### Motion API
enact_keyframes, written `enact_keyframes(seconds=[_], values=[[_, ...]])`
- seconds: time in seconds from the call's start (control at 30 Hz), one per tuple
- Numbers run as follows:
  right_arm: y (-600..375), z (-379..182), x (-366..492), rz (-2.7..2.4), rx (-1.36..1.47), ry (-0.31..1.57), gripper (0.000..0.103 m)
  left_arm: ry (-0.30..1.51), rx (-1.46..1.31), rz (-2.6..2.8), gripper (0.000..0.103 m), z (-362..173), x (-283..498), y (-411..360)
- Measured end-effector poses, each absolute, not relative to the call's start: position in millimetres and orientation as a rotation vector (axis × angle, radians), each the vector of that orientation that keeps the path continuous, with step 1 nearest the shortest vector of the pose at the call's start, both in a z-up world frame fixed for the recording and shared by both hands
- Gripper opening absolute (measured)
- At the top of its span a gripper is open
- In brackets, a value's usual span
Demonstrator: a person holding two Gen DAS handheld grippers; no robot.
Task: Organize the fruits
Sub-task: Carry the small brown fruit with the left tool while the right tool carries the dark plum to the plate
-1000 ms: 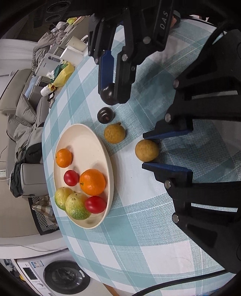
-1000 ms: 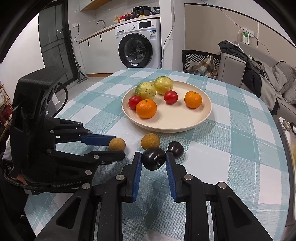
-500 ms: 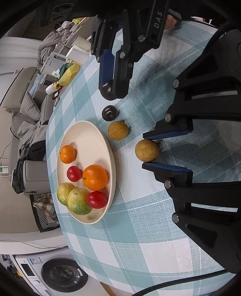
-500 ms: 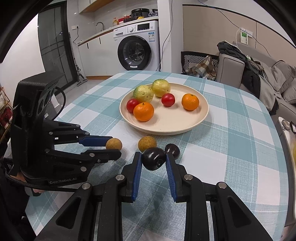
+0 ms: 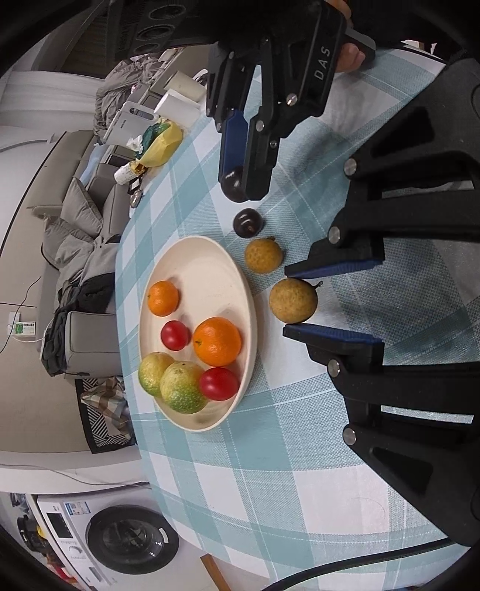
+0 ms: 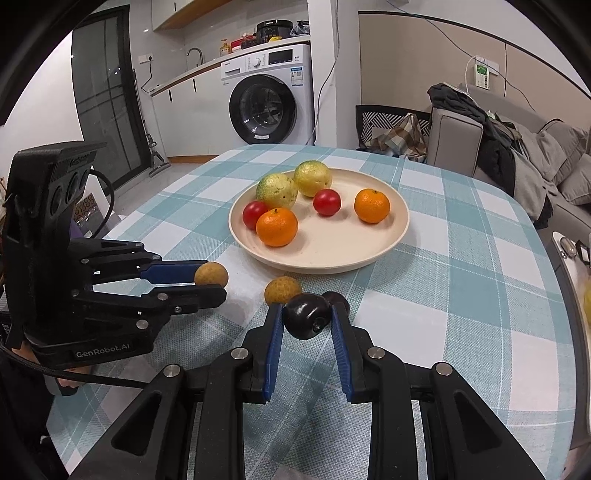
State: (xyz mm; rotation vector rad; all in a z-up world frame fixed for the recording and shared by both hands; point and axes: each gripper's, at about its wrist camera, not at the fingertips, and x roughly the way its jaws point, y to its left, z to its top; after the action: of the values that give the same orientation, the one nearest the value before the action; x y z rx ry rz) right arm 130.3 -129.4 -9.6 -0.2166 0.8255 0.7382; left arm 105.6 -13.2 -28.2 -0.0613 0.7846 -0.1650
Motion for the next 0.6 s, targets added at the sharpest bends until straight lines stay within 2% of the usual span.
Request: enact_keyframes(seconds=[0.6], values=[[-120,-2,160,0.691,-0.214,0.808,0.027,0.711,-0.071,-0.126,0.022,2,127,-1]])
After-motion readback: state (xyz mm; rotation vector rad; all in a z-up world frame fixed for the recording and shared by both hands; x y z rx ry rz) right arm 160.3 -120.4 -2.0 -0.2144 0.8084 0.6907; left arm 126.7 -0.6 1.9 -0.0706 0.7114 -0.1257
